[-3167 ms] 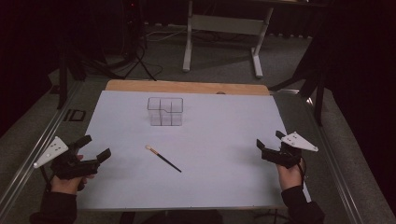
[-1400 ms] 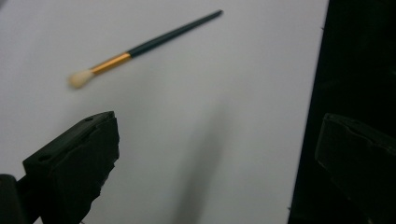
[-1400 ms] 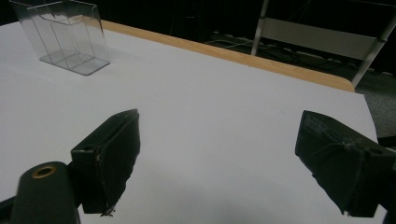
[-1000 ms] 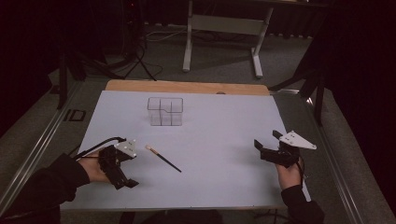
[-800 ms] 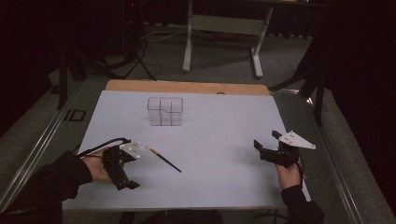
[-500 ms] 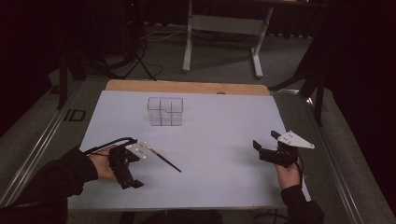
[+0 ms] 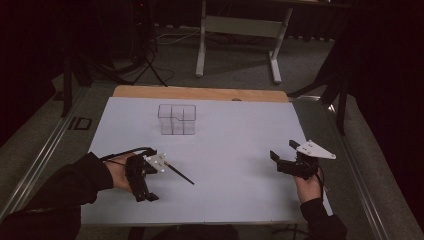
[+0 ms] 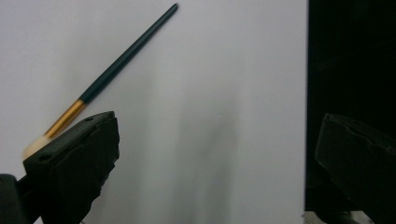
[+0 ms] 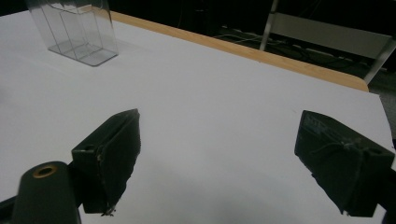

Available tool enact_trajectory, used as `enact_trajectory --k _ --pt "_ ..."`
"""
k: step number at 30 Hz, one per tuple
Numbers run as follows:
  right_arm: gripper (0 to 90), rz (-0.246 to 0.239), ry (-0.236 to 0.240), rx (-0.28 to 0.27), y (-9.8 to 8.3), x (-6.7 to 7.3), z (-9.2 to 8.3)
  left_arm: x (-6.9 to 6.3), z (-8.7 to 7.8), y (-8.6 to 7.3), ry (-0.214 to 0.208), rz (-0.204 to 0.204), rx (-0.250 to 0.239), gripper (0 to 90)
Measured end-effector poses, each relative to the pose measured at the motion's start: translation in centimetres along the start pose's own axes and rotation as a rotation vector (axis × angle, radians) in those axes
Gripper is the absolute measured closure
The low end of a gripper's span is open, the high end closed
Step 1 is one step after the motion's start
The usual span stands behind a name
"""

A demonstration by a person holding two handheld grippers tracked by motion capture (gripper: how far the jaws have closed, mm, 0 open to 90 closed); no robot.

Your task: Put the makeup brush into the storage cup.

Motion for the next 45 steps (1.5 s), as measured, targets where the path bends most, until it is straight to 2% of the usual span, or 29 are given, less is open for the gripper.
enact_trajectory --k 1,2,4,5,9,12,14,16,19,23,24,25,26,27,28,32,38,39,40,41,43,44,45 --pt "14.0 -0.001 -0.002 -0.001 0.0 0.0 0.0 0.0 0.1 0.2 -0.013 0.01 0.0 0.0" --pt "14.0 -0.001 -0.002 -0.001 0.0 0.0 0.0 0.1 0.1 0.4 -0.003 0.021 -0.001 0.0" --pt "14.0 -0.001 -0.003 0.0 0.0 0.0 0.0 0.3 0.1 0.8 -0.014 0.032 0.011 0.0" --pt "14.0 -0.001 -0.003 0.0 0.0 0.0 0.0 0.5 0.1 1.0 0.001 0.045 0.021 0.0" --pt "14.0 -0.002 0.0 0.001 0.0 0.0 0.0 0.8 0.0 1.7 -0.021 0.067 0.023 0.0" --pt "14.0 -0.003 0.002 -0.001 0.0 0.0 0.0 1.2 0.0 2.1 -0.025 0.103 0.033 2.2" --pt "14.0 -0.001 0.002 -0.002 0.0 0.0 0.0 1.5 0.2 2.2 -0.019 0.14 0.049 2.3" --pt "14.0 -0.002 0.004 -0.002 0.0 0.0 0.1 1.8 0.4 2.3 -0.001 0.161 0.068 2.4" --pt "14.0 -0.004 0.003 0.0 0.0 0.0 0.1 2.2 0.6 2.4 -0.004 0.178 0.091 2.4" --pt "14.0 -0.005 0.006 0.002 -0.1 0.0 0.1 2.5 0.7 2.7 -0.026 0.228 0.108 6.8" --pt "14.0 -0.006 0.005 0.003 -0.1 0.1 0.1 2.7 0.7 2.7 -0.016 0.25 0.125 10.1" --pt "14.0 -0.005 0.005 0.004 -0.1 0.1 0.1 2.7 0.8 2.8 -0.03 0.262 0.129 15.8" --pt "14.0 -0.005 0.005 0.004 -0.1 0.0 0.1 2.8 0.8 2.8 -0.033 0.282 0.135 17.1" --pt "14.0 -0.005 0.005 0.004 -0.1 0.0 0.1 2.9 0.9 2.9 -0.022 0.297 0.146 17.1" --pt "14.0 -0.005 0.003 0.004 -0.1 0.0 0.1 3.0 0.9 3.0 -0.031 0.302 0.148 17.3" --pt "14.0 0.0 0.002 0.006 -0.2 0.0 0.1 3.8 1.0 3.2 -0.004 0.325 0.162 17.3" --pt "14.0 0.0 0.002 0.008 -0.2 0.0 0.3 4.3 1.6 3.7 -0.031 0.354 0.184 21.4" --pt "14.0 0.0 0.001 0.008 -0.2 0.0 0.3 4.2 1.8 3.7 -0.048 0.352 0.187 23.5" --pt "14.0 -0.001 0.0 0.009 -0.2 0.0 0.2 4.5 2.0 3.8 -0.035 0.352 0.19 24.2" --pt "14.0 -0.004 -0.001 0.006 -0.2 0.0 0.2 4.7 2.2 3.8 -0.032 0.357 0.19 29.6" --pt "14.0 -0.003 -0.002 0.006 -0.2 -0.1 0.2 5.0 2.4 3.9 -0.006 0.375 0.189 30.5" --pt "14.0 -0.001 -0.002 0.007 -0.2 -0.1 0.2 5.1 2.4 4.0 -0.009 0.382 0.187 35.6" --pt "14.0 -0.001 -0.002 0.007 -0.2 -0.1 0.2 5.3 2.5 4.0 0.003 0.388 0.192 35.6"
Point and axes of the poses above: each handheld gripper's, and its own axes: z roughly forward along the jaws, y roughly out of its top, x roughly to its left, the point moved 8 cm from there along z, roughly forward along the jaws, and after that the axes turned 10 degrees about -y, right-handed, at the moved point
